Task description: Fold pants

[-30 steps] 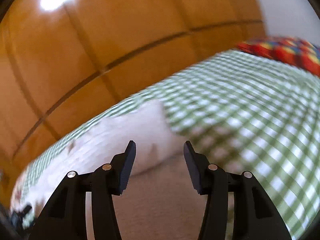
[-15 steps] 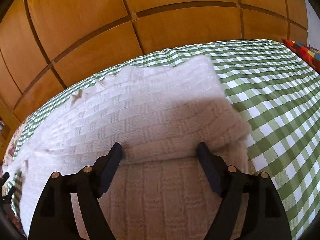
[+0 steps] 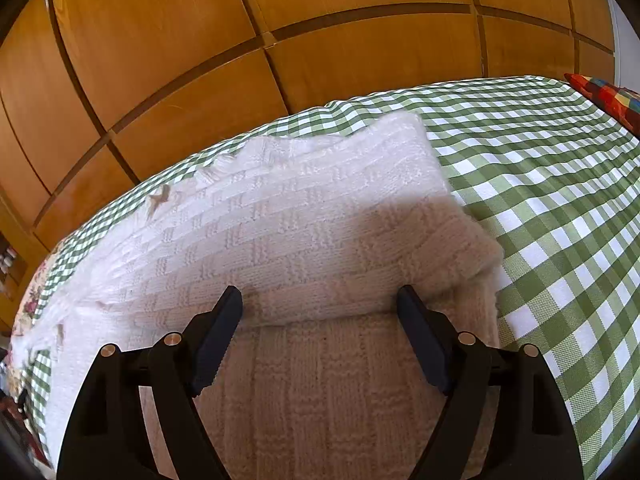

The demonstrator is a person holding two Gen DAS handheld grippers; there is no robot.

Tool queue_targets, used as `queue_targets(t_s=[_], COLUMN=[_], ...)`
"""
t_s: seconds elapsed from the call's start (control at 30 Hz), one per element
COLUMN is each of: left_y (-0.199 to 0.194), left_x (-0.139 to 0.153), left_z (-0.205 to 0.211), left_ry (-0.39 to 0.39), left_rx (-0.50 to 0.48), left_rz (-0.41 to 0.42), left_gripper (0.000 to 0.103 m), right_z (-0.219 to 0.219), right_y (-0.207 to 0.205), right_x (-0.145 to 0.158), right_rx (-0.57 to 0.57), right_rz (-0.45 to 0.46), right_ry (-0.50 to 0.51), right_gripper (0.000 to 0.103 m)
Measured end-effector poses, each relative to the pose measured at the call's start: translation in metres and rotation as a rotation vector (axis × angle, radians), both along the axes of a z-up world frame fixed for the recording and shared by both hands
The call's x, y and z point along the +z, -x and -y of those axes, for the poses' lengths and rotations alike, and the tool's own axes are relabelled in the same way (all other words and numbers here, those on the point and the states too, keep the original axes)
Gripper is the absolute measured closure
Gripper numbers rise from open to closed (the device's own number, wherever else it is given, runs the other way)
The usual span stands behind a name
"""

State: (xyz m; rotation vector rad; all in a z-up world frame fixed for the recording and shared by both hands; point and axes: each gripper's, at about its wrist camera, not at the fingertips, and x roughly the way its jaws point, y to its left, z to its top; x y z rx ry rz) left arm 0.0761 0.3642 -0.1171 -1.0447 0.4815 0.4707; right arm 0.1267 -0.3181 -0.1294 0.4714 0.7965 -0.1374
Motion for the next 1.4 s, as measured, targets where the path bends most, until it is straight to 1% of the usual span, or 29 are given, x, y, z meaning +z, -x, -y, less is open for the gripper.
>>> queue_targets(t_s=[0.03,0.1,0.13,0.17,0.23,0.33,0.37,0.4,0.47,0.5,0.53,0.6,0.7,0.77,0.83,0.9,0.97,1.07,1.1,1.13,1.3,1.37,1.4], left_y=[-0.003,-0.011,-0.015,-0.022,-0.032,-0.046,-0.051,-0.054,-0.059,-0.059,-0.059,-0.062,-0.069,-0.077,-0.089,-0.099,-0.112,-0.128,-0.130,-0.136,-0.150,-0.157,-0.153], left_x=[-0.001,-0.002,-0.004,-0.005,-0.008,-0.010,-0.010,-0.011,-0.011,-0.008,-0.004,0.008,0.040,0.056,0.074,0.086,0.097,0.104,0.104,0.103,0.093,0.088,0.085], left_z=[-0.004,-0.006,-0.009,-0.012,-0.018,-0.022,-0.024,-0.023,-0.023,-0.020,-0.018,-0.008,0.020,0.037,0.062,0.086,0.122,0.177,0.188,0.208,0.290,0.324,0.340], left_ry=[0.001,-0.017,-0.023,-0.024,-0.017,-0.016,-0.014,-0.006,0.015,0.011,0.006,-0.035,-0.122,-0.153,-0.184,-0.213,-0.260,-0.333,-0.344,-0.360,-0.384,-0.408,-0.424], left_rx=[0.004,0.003,-0.004,-0.012,-0.027,-0.051,-0.057,-0.066,-0.071,-0.060,-0.059,-0.071,-0.136,-0.176,-0.242,-0.306,-0.390,-0.521,-0.547,-0.592,-0.750,-0.815,-0.846], left_rz=[0.010,0.000,-0.001,-0.003,0.007,0.007,0.001,-0.007,-0.023,-0.008,0.004,0.023,0.065,0.100,0.138,0.158,0.171,0.167,0.165,0.161,0.133,0.116,0.104], left_gripper=[0.009,0.027,0.032,0.039,0.043,0.052,0.066,0.083,0.091,0.096,0.096,0.096,0.096,0.096,0.096,0.096,0.096,0.096,0.096,0.096,0.096,0.096,0.096], right_z=[0.000,0.000,0.000,0.000,0.000,0.000,0.000,-0.001,0.000,0.000,0.000,0.000,0.000,0.000,0.001,0.001,0.001,0.002,0.002,0.002,0.003,0.003,0.003], right_y=[0.000,0.000,0.000,0.000,0.000,0.000,-0.001,-0.001,-0.001,-0.001,-0.001,-0.001,-0.001,-0.001,-0.001,-0.001,0.000,0.000,0.000,0.000,0.001,0.001,0.001], right_x=[0.000,0.000,0.000,0.000,0.000,0.000,-0.001,-0.001,-0.001,-0.001,-0.001,-0.001,-0.001,-0.001,0.000,0.000,0.000,0.000,0.000,0.000,0.000,0.000,0.000], right_rx=[0.000,0.000,0.000,0.000,0.000,0.000,0.000,0.000,0.001,0.001,0.001,0.001,0.001,0.000,0.000,-0.002,-0.003,-0.004,-0.005,-0.005,-0.005,-0.005,-0.005], right_rz=[0.000,0.000,0.000,0.000,-0.001,-0.001,-0.002,-0.002,-0.002,-0.001,-0.001,-0.002,0.001,0.004,0.007,0.009,0.013,0.018,0.020,0.021,0.026,0.027,0.028], right_ry=[-0.001,-0.001,0.000,0.000,0.002,0.004,0.006,0.007,0.006,0.006,0.006,0.006,0.002,-0.002,-0.006,-0.010,-0.015,-0.022,-0.024,-0.026,-0.033,-0.035,-0.037], right_gripper=[0.024,0.024,0.024,0.024,0.024,0.024,0.024,0.024,0.024,0.024,0.024,0.024,0.024,0.024,0.024,0.024,0.024,0.024,0.024,0.024,0.024,0.024,0.024])
